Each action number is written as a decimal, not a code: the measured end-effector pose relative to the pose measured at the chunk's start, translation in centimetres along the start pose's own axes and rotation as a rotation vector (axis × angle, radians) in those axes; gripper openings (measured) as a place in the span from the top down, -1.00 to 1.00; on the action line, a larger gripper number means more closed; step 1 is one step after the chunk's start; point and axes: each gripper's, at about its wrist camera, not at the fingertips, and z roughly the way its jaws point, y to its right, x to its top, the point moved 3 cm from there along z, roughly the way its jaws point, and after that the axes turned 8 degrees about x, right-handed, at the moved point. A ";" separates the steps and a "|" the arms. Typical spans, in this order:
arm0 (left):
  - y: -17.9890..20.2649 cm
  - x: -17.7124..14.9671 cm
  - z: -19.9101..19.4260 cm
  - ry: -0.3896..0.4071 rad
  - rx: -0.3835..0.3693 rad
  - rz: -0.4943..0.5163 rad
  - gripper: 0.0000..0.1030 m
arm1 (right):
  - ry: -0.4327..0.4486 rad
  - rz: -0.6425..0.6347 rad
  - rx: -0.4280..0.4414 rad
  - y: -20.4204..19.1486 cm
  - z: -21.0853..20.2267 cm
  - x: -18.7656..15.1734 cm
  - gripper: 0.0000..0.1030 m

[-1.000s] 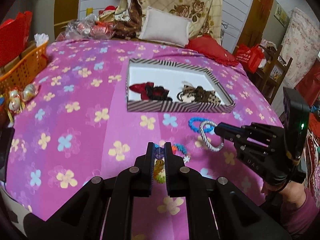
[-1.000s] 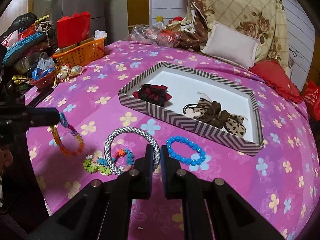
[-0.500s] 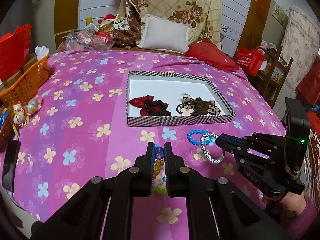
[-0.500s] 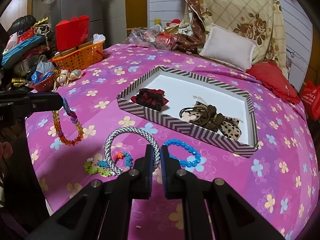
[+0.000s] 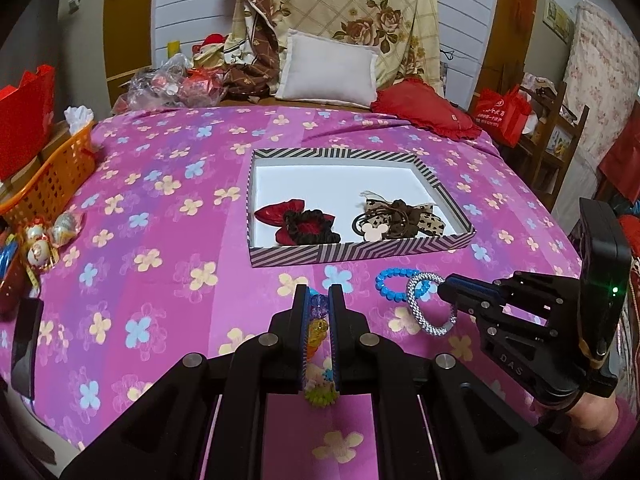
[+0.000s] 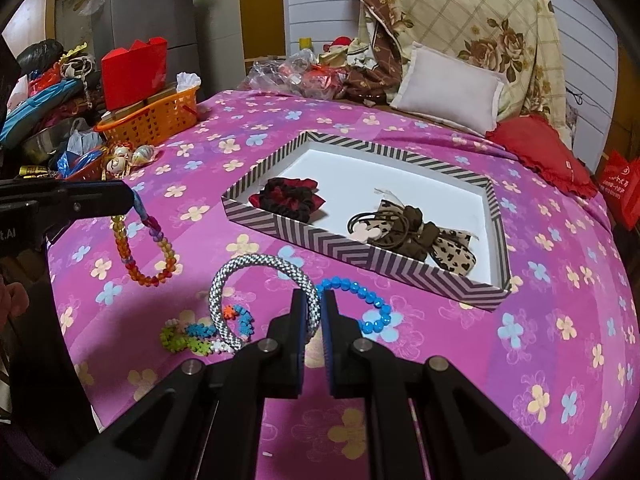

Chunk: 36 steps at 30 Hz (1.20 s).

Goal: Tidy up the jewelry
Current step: 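Carry the beaded bracelet in left tool while right tool carries the silver bangle to the tray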

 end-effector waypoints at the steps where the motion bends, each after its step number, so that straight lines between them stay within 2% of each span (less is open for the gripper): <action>1: 0.0 0.0 0.1 -0.001 0.002 0.000 1.00 | 0.000 0.000 0.000 0.0 0.0 0.0 0.86; 21: 0.0 0.5 1.7 -0.013 0.024 0.010 1.00 | -0.031 0.037 -0.002 1.6 1.4 -0.1 0.86; 36: 1.2 4.3 3.2 0.015 0.047 0.052 1.00 | -0.045 0.058 -0.016 3.6 2.7 0.7 0.86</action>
